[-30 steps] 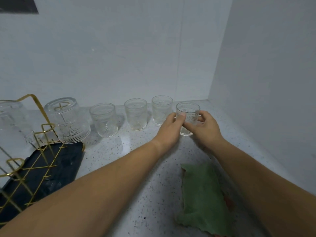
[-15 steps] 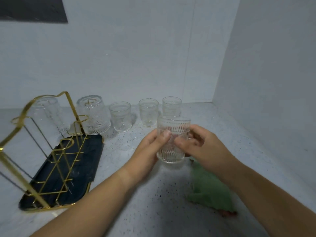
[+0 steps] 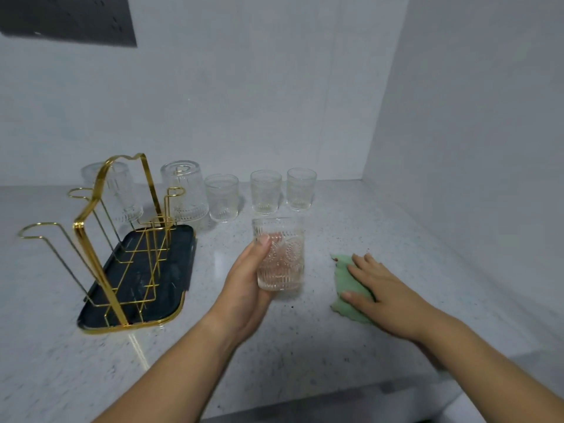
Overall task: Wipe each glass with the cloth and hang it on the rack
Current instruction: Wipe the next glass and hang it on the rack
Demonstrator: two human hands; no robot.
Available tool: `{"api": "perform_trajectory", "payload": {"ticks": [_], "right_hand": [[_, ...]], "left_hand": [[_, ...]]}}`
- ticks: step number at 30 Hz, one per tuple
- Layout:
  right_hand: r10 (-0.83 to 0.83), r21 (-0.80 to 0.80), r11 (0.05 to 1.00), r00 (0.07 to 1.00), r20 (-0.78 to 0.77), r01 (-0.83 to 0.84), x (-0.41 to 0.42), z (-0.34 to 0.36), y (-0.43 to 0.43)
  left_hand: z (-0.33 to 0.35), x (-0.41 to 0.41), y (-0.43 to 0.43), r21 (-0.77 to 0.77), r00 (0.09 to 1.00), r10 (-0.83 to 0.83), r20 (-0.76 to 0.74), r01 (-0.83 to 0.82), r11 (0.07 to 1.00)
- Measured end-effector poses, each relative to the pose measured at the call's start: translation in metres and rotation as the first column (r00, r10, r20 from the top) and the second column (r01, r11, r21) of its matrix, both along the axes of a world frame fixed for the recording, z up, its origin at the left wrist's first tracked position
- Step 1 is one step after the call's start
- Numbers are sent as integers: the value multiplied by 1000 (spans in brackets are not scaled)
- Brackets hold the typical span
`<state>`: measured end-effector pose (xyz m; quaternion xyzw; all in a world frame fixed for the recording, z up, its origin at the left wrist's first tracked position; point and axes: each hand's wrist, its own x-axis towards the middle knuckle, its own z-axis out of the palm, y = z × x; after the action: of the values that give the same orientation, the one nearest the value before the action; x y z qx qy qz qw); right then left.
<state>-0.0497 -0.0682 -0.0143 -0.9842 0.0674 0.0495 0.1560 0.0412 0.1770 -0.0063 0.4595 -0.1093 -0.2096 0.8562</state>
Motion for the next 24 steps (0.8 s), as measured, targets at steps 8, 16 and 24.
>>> {"api": "perform_trajectory", "payload": {"ticks": [8, 16, 24], "right_hand": [[-29, 81, 996, 992, 126, 19, -12, 5, -8], [-76, 127, 991, 920, 384, 29, -12, -9, -2], [-533, 807, 585, 785, 316, 73, 8, 40, 43]], "left_hand": [[-10, 5, 6, -46, 993, -99, -66, 96, 994], [-10, 1, 6, 10, 985, -170, -31, 171, 985], [-13, 3, 6, -10, 988, -155, -5, 155, 988]]}}
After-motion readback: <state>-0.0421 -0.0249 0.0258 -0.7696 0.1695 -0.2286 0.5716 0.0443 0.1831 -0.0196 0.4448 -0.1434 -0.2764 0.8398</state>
